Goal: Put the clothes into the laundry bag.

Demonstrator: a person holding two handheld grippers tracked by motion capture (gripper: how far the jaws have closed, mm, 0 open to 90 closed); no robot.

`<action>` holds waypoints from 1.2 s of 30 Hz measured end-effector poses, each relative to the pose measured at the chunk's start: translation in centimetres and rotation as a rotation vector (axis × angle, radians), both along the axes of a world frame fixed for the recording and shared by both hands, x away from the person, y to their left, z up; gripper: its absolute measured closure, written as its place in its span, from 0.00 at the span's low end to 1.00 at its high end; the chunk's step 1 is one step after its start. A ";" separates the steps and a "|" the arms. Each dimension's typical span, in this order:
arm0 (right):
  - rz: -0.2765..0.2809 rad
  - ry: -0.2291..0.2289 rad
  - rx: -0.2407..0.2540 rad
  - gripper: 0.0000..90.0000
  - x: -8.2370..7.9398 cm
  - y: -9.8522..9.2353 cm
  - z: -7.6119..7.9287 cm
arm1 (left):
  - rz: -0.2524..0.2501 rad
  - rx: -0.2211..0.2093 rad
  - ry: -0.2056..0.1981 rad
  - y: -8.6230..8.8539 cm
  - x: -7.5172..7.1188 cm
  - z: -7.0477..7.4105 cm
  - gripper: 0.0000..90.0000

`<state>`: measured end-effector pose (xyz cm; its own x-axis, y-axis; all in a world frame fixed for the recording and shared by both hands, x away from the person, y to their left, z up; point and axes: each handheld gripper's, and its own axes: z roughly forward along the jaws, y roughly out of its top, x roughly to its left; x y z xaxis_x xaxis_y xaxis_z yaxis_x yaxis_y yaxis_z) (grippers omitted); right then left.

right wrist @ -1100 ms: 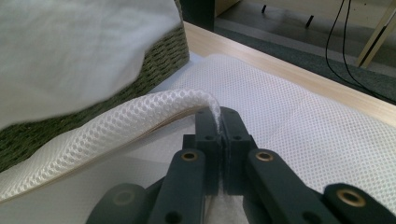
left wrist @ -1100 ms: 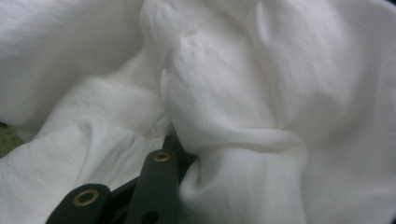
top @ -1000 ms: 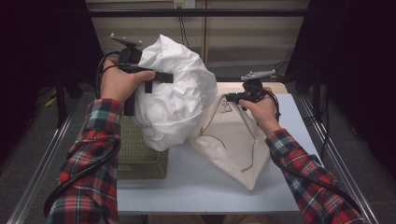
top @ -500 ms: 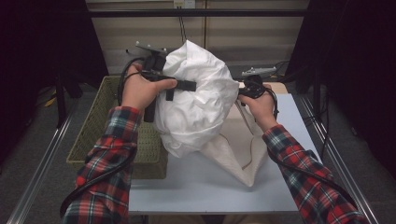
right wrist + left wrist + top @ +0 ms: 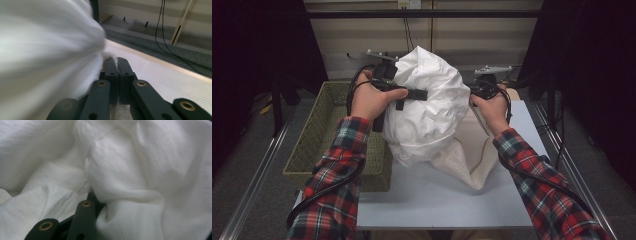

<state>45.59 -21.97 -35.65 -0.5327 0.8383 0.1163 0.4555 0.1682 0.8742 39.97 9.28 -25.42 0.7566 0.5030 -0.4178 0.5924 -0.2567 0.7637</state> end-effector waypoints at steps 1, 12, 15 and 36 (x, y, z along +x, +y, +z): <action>-0.007 0.013 0.002 0.98 0.1 -0.1 -0.3 | 0.000 0.000 0.000 0.0 0.0 0.0 0.77; 0.015 0.025 -0.014 0.98 -0.2 -0.8 -0.6 | -0.068 0.027 0.051 -1.3 -1.6 -3.7 0.77; 0.018 0.020 -0.015 0.98 -0.4 -1.0 0.0 | -0.063 0.054 0.061 -1.4 -1.7 -4.7 0.77; 0.015 0.043 -0.023 0.98 -0.5 -1.0 -1.0 | -0.033 0.043 0.012 -0.2 -1.9 -2.5 0.77</action>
<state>45.08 -22.92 -36.68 -0.5406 0.8327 0.1200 0.4899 0.1956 0.8495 38.11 9.07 -27.95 0.7682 0.4957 -0.4051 0.5918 -0.3085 0.7447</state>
